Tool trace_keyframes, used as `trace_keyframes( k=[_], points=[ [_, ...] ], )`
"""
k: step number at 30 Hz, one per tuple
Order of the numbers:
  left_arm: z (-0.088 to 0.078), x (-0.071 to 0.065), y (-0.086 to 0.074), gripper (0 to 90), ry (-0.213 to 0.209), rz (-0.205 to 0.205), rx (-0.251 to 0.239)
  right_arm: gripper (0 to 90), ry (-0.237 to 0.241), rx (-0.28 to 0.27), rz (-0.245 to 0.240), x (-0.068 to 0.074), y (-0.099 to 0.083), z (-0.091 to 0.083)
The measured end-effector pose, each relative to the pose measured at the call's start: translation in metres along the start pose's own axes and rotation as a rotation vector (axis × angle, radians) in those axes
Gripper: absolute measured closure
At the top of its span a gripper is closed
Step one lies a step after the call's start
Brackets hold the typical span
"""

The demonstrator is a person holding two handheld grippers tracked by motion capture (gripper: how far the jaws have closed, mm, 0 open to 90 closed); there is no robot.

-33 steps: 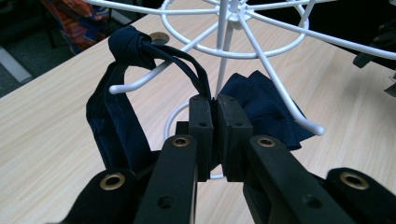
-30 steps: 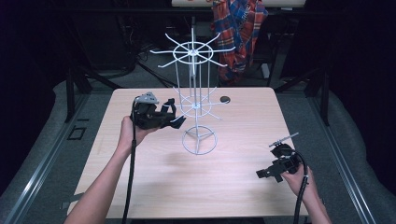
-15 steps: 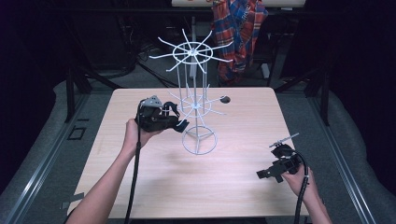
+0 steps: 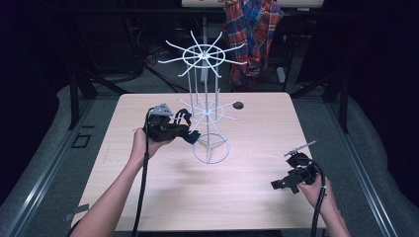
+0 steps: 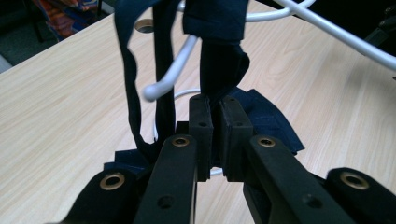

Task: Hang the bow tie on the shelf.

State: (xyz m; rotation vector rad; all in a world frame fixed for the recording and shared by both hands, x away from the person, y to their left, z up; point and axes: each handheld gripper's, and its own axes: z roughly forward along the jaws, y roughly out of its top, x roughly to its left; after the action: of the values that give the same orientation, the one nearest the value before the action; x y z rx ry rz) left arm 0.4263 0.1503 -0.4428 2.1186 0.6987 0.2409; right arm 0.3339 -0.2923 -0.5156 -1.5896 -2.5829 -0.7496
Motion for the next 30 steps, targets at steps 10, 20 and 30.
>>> trace_keyframes(
  k=[10,20,30],
  points=[
    [0.002,0.006,-0.006,84.7,0.038,-0.025,-0.022,7.2,-0.002,0.042,-0.029,-0.002,0.002,-0.002],
    [0.007,0.005,-0.007,83.8,0.045,-0.017,-0.032,7.2,-0.008,0.026,-0.021,0.000,0.001,-0.002],
    [0.003,0.006,-0.008,80.3,0.042,-0.030,-0.051,7.2,-0.006,0.029,-0.027,0.000,0.001,-0.002]
  ],
)
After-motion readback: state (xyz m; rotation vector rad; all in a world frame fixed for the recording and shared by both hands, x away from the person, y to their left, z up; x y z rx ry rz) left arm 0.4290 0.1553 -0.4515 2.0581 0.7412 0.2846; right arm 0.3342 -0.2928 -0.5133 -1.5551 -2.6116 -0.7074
